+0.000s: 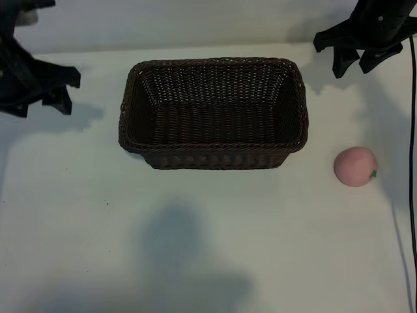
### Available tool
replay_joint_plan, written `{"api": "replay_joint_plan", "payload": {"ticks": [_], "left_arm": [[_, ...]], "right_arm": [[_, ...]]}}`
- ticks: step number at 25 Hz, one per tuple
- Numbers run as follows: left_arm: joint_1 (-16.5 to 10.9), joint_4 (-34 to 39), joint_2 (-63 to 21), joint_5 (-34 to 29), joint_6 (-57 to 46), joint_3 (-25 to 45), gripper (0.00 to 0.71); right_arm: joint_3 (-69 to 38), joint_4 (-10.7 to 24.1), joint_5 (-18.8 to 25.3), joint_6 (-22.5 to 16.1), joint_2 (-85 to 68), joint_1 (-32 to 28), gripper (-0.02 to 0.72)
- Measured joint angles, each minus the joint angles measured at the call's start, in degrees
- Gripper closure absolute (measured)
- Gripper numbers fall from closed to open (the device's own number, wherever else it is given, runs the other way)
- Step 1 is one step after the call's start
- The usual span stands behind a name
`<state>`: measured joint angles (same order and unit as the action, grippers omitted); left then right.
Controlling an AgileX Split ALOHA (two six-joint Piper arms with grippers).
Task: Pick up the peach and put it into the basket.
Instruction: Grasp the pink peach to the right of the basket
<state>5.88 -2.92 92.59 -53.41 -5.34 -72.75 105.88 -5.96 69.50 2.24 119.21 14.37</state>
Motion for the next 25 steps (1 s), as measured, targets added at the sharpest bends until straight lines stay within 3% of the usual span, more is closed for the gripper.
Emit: {"api": "replay_joint_plan", "payload": {"ticks": [4, 15, 25], "left_arm": [[0.00, -0.43, 0.00, 1.43, -0.05, 0.11, 0.112], [0.00, -1.05, 0.00, 5.48, -0.10, 0.11, 0.115], [0.00, -1.52, 0.00, 7.79, -0.05, 0.11, 0.115]], "right_arm": [[0.00, -1.53, -0.06, -0.62, 0.00, 0.00, 0.238], [0.00, -1.48, 0.44, -1.64, -6.44, -0.47, 0.238], [-1.33, -1.34, 0.50, -1.69, -8.44, -5.22, 0.238]]}}
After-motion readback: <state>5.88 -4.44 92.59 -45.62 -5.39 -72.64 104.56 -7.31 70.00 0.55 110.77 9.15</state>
